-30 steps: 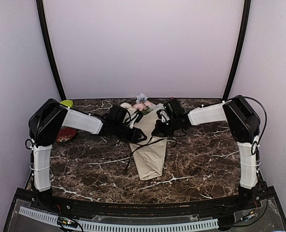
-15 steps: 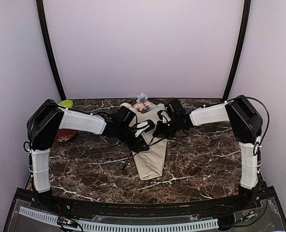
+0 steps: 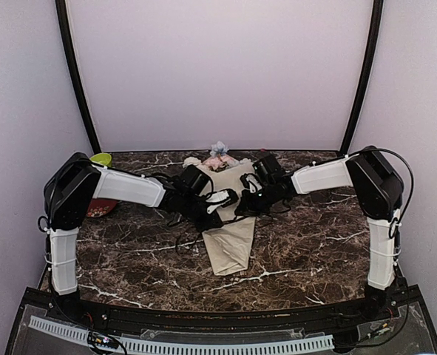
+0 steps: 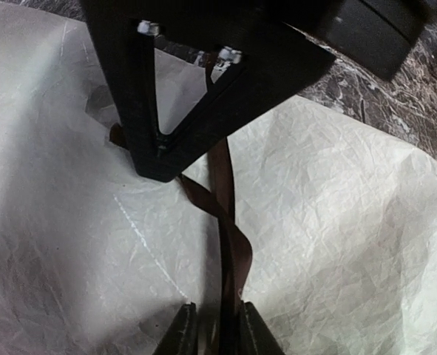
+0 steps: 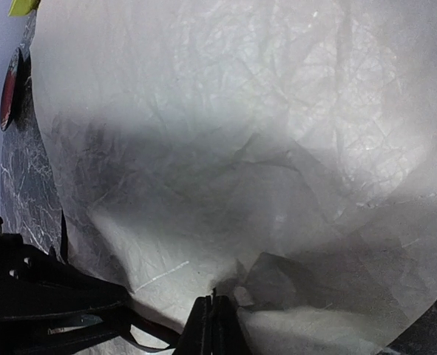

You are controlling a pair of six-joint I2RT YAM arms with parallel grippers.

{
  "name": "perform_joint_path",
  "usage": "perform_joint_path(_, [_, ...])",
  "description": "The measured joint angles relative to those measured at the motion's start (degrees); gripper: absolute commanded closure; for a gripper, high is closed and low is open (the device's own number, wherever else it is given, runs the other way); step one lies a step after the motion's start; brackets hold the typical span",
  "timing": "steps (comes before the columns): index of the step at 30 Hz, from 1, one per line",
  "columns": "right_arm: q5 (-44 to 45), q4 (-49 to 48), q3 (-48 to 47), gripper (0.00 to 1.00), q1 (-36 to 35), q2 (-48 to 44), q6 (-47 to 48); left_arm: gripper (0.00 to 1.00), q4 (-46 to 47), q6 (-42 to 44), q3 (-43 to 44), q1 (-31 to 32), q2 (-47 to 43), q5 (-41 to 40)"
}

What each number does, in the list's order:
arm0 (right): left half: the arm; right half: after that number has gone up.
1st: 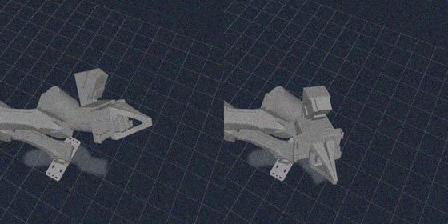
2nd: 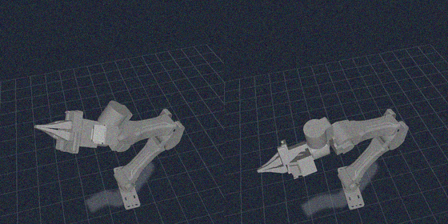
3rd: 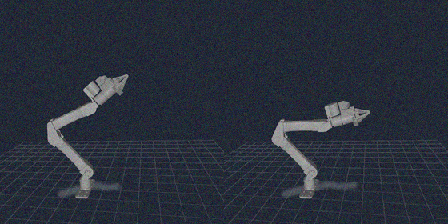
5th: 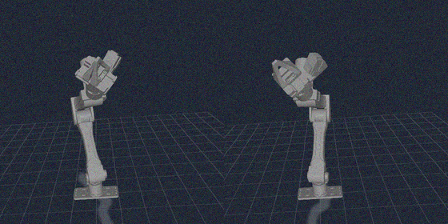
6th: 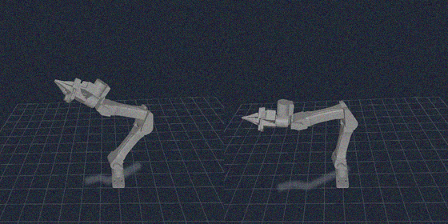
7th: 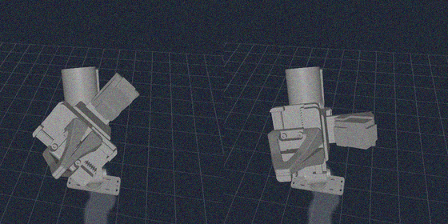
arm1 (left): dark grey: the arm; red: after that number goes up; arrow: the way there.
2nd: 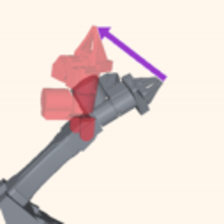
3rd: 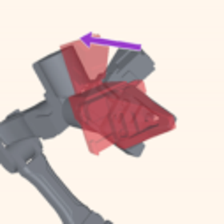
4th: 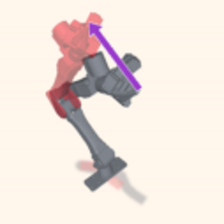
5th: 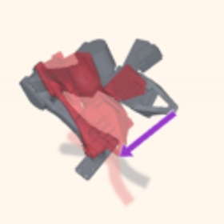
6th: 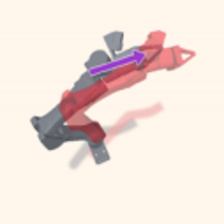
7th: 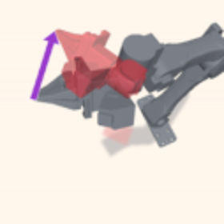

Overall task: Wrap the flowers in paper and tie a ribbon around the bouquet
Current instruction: Cross the ribbon over the folded bouquet.

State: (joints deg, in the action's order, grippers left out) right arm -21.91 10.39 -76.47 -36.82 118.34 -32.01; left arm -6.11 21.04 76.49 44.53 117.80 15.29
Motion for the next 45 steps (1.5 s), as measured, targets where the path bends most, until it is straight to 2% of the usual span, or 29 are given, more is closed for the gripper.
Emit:
perform_joint_path(1, [-0.2, 0.1, 0.0, 1.0, 0.0, 0.0, 0.1, 1.0, 0.0, 0.0, 0.0, 0.0, 0.0, -0.1])
perform_joint_path(2, [-0.3, 0.2, 0.0, 1.0, 0.0, -0.1, 0.2, 1.0, 0.0, 0.1, 0.0, 0.0, 0.0, -0.2])
perform_joint_path(10, [-1.3, 2.7, 0.0, 1.0, 0.0, -0.5, 2.6, 1.0, 0.8, 0.3, 0.0, 0.1, 0.0, -1.1])
perform_joint_path(21, [-3.5, 5.6, 0.0, 1.0, 0.0, -0.9, 5.8, 1.0, 8.6, -1.6, -4.7, 0.1, -4.5, -0.8])
perform_joint_path(24, [-4.7, 5.9, 0.0, 0.95, 0.0, -0.9, 6.4, 1.0, 10.6, -2.1, -5.0, 0.1, -5.4, 0.5])
perform_joint_path(29, [-5.6, 7.0, 0.0, 0.79, 0.0, -0.9, 7.1, 1.0, 12.7, -3.4, -5.6, 0.2, -5.4, 2.4])
perform_joint_path(35, [-5.9, 7.6, 0.0, 0.78, 0.0, -0.9, 7.6, 1.0, 14.8, -4.8, -6.6, -0.7, -5.9, 5.4])
perform_joint_path(45, [-6.6, 9.0, -0.6, 0.75, 0.0, -0.9, 8.1, 1.0, 17.2, -8.4, -8.8, -1.8, -7.9, 4.0])
